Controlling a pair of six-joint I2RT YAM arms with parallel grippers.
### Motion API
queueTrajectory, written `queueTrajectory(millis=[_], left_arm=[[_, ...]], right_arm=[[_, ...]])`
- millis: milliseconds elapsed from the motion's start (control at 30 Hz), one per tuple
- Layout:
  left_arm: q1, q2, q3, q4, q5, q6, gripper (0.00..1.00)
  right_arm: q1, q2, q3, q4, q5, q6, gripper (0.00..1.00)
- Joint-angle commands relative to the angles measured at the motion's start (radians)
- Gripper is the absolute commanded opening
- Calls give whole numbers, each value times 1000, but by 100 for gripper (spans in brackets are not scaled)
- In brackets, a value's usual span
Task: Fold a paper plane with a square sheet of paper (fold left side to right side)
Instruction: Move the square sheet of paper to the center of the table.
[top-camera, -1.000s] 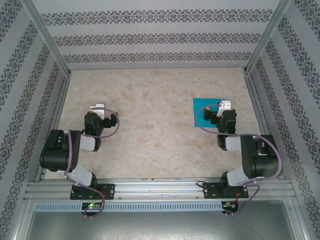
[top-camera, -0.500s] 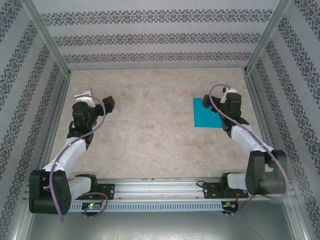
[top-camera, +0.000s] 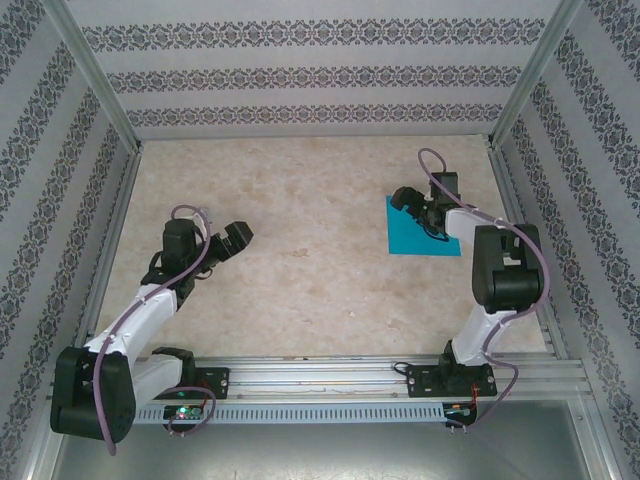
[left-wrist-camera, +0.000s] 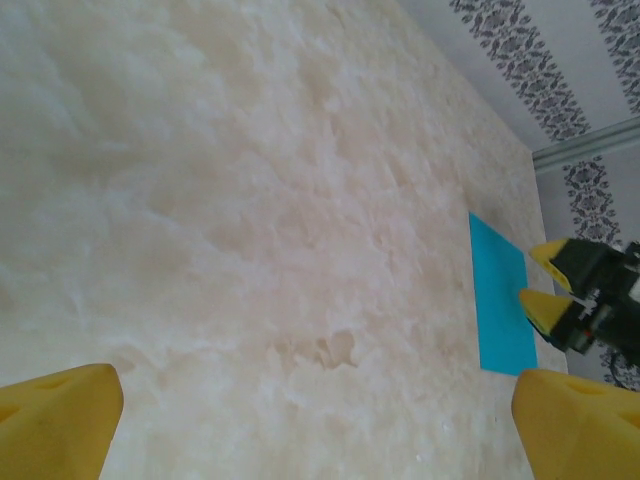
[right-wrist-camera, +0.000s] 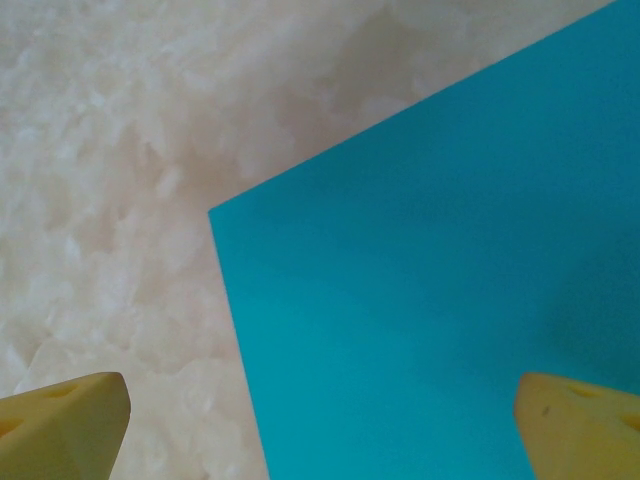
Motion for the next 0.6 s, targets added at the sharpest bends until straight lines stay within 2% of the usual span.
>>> queueTrajectory(millis=[0, 300, 567], left_arm=[[-32, -3, -22, -11, 14, -45, 100], [-57, -1, -2, -56, -40, -27, 100], [-57, -9, 0, -81, -63, -26, 100]], right_arm=[[5, 51, 48, -24, -22, 34, 98], [31, 75, 50, -77, -46, 74, 98], [136, 14, -36, -88, -30, 186, 98]])
